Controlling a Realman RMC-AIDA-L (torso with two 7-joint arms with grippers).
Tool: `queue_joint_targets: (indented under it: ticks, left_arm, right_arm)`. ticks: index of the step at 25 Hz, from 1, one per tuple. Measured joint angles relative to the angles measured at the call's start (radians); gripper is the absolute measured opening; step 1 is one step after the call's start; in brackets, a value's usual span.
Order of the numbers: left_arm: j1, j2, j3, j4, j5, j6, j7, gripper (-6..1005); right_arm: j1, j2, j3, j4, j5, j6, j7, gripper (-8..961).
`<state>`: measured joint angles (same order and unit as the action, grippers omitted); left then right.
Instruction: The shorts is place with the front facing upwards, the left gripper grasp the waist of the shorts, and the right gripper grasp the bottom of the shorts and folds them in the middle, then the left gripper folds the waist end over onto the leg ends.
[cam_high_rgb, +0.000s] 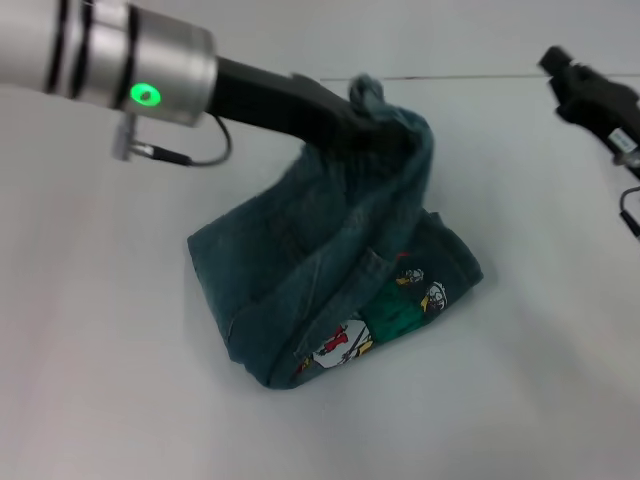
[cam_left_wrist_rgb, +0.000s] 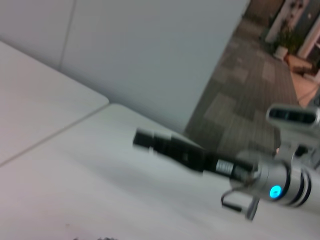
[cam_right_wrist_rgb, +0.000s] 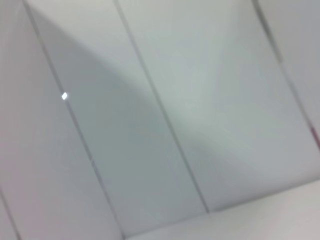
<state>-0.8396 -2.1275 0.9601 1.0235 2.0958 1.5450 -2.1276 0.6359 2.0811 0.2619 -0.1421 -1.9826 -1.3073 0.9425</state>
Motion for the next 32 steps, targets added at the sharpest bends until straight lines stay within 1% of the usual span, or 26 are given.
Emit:
queue_joint_targets:
  ticks: [3,7,9,11,14,18,21,23,24,25,26,30,32]
  left_arm:
    - [-0.01,-0.018,0.086,-0.046,0.001,-0.039,0.027,42]
    - [-0.027,-0.03,0.199,-0.111,0.004,-0.13,0.028,46]
    - [-0.029,-0.033,0.237,-0.134,0.005,-0.181,0.019,55]
    - [-0.029,-0.035,0.251,-0.154,0.004,-0.219,0.013,63]
    - [-0.027,-0.036,0.256,-0.174,-0.003,-0.243,0.014,237]
    - [-0.003,-0.037,0.235,-0.169,-0.022,-0.252,0.017,332]
    - [0.049,-0.037,0.199,-0.139,-0.08,-0.255,0.038,403]
    - [0.095,-0.036,0.166,-0.12,-0.134,-0.253,0.076,451]
    - [0.118,-0.036,0.149,-0.114,-0.16,-0.25,0.098,474]
    - [0.174,-0.035,0.11,-0.107,-0.229,-0.238,0.155,498]
    - [0.174,-0.035,0.11,-0.107,-0.229,-0.238,0.155,532]
    - [0.267,-0.034,0.01,-0.113,-0.327,-0.183,0.261,669]
    - [0.312,-0.035,-0.048,-0.114,-0.357,-0.129,0.306,729]
  right_arm:
    - [-0.007,0.0,0.002,-0.005,0.035,-0.012,0.002,56]
    - [-0.014,0.0,-0.002,-0.006,0.056,-0.02,0.004,59]
    - [-0.015,0.0,-0.003,-0.006,0.056,-0.02,0.008,61]
    - [-0.017,0.0,-0.006,-0.006,0.057,-0.02,0.011,63]
    - [-0.017,0.0,-0.01,-0.004,0.054,-0.021,0.011,66]
    - [-0.019,0.0,-0.03,-0.003,0.051,-0.022,0.018,69]
    - [-0.019,-0.001,-0.074,-0.023,0.051,-0.044,0.053,72]
    - [-0.016,-0.004,-0.131,-0.061,0.051,-0.077,0.093,74]
    - [-0.013,-0.007,-0.176,-0.089,0.051,-0.101,0.125,75]
    - [-0.011,-0.008,-0.213,-0.117,0.051,-0.124,0.159,76]
    - [-0.009,-0.011,-0.258,-0.154,0.051,-0.151,0.201,77]
    - [-0.005,-0.026,-0.414,-0.297,0.051,-0.282,0.364,81]
    - [-0.005,-0.037,-0.491,-0.368,0.052,-0.343,0.457,82]
